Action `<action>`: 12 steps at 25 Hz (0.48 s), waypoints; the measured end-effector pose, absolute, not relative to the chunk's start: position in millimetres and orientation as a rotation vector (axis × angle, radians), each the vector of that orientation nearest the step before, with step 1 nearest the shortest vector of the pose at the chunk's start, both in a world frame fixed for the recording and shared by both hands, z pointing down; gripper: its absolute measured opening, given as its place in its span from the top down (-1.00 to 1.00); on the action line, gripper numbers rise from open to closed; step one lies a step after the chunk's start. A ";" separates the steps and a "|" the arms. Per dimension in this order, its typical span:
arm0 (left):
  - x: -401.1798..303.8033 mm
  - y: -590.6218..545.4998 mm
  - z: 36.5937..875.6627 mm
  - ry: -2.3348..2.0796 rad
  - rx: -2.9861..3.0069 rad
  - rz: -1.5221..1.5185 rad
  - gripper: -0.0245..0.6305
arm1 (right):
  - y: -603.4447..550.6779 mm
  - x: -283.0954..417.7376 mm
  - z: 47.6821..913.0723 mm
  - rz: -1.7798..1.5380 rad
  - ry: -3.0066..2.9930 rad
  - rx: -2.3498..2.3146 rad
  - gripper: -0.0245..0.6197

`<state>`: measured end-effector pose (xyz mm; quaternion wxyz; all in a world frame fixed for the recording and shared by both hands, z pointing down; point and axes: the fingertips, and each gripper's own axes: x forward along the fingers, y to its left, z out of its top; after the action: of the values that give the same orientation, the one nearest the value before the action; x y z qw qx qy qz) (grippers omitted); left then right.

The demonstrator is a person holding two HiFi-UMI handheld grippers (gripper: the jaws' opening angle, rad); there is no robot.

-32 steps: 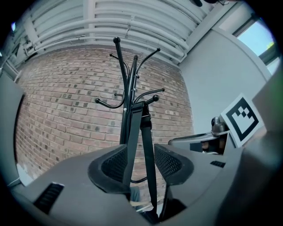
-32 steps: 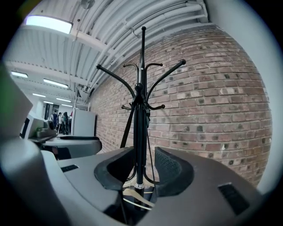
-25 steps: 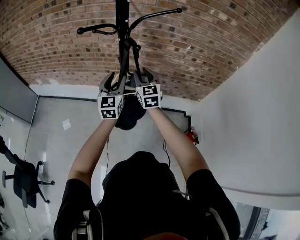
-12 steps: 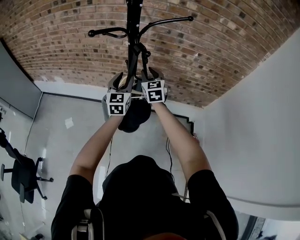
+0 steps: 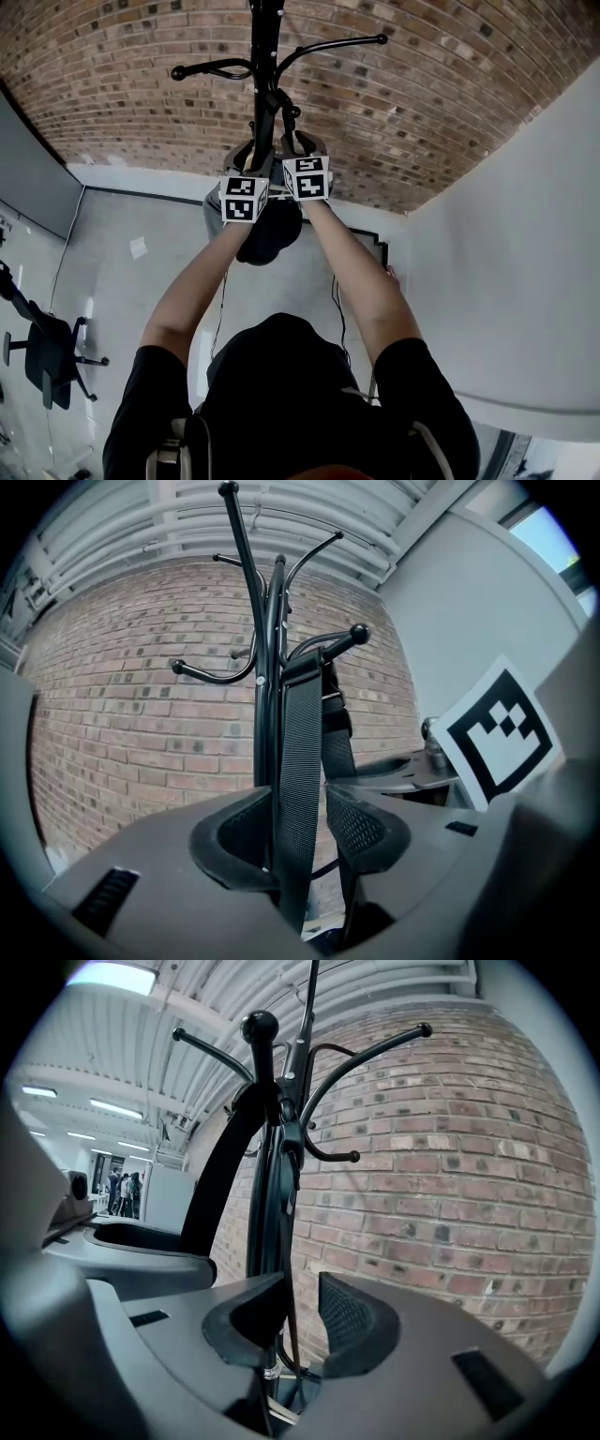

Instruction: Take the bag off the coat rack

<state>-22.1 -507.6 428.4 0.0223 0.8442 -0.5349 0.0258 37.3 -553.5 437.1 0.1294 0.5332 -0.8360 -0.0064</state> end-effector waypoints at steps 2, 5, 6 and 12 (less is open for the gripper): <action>-22.3 -513.2 431.5 -1.661 2.576 0.105 0.38 | -552.0 35.5 438.5 -0.025 -2.440 1.530 0.84; -25.3 -516.8 431.3 -1.675 2.549 0.122 0.68 | -550.7 35.7 438.0 -0.029 -2.444 1.513 0.86; -26.0 -516.8 430.3 -1.684 2.553 0.129 0.80 | -550.5 37.6 437.2 -0.022 -2.444 1.519 0.86; -16.8 -514.8 432.1 -1.630 2.596 0.183 0.85 | -549.7 53.4 427.7 -0.092 -2.419 1.565 0.86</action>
<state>-16.8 -514.8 432.1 0.0354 0.8448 -0.5306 0.0596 53.4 -549.7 427.7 0.1292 0.5383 -0.8322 -0.0317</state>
